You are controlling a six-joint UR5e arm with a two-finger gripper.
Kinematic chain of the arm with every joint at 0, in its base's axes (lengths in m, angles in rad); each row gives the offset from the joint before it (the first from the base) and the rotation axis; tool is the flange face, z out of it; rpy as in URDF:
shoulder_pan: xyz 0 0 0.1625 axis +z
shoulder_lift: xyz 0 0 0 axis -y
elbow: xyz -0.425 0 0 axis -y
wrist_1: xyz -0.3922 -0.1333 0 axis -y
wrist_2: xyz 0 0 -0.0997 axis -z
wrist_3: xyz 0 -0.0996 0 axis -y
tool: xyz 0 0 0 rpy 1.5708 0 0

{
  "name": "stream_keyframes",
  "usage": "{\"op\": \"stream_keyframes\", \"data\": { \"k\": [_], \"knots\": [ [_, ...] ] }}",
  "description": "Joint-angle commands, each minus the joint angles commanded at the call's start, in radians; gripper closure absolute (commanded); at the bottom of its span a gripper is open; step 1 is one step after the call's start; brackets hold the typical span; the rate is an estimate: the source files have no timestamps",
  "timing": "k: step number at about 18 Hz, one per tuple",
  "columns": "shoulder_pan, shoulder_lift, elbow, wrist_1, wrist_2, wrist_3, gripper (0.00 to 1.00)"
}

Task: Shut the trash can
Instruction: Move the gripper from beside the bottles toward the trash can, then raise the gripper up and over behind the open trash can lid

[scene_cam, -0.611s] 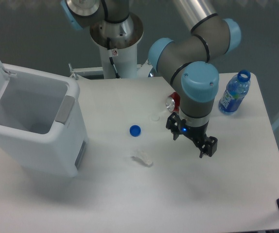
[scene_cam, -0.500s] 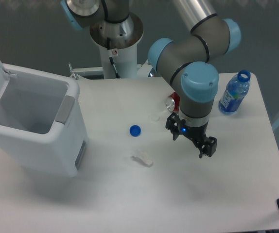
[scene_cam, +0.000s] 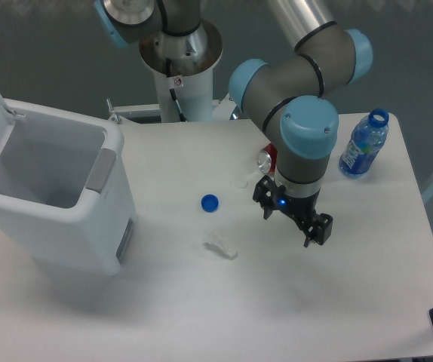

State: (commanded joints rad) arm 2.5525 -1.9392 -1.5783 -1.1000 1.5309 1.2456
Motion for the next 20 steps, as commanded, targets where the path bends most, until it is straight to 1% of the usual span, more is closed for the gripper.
{"op": "stream_keyframes", "data": {
  "k": [1,2,4,6,7,9,10,11,13,14,15,16,17,19,20],
  "knots": [
    [0.000,0.015,-0.006,0.003,-0.015,-0.002,0.00],
    [-0.005,0.025,-0.006,-0.014,-0.044,-0.015,0.00],
    [-0.011,0.077,-0.038,-0.028,-0.104,-0.083,0.00],
    [-0.015,0.121,-0.038,-0.035,-0.115,-0.106,0.00],
    [-0.023,0.155,-0.038,-0.047,-0.117,-0.129,0.00],
    [-0.044,0.193,-0.037,-0.057,-0.126,-0.147,0.00],
    [-0.058,0.207,-0.037,-0.058,-0.139,-0.158,0.06],
    [-0.064,0.221,-0.037,-0.067,-0.158,-0.185,0.15],
    [-0.067,0.250,-0.035,-0.086,-0.211,-0.245,0.45],
    [-0.072,0.267,-0.037,-0.086,-0.233,-0.271,0.65],
    [-0.078,0.288,-0.038,-0.086,-0.247,-0.300,0.81],
    [-0.090,0.307,-0.038,-0.084,-0.249,-0.331,0.96],
    [-0.103,0.331,-0.038,-0.081,-0.252,-0.365,1.00],
    [-0.139,0.370,-0.032,-0.075,-0.253,-0.399,1.00],
    [-0.155,0.390,-0.017,-0.075,-0.258,-0.423,1.00]
  ]
}}
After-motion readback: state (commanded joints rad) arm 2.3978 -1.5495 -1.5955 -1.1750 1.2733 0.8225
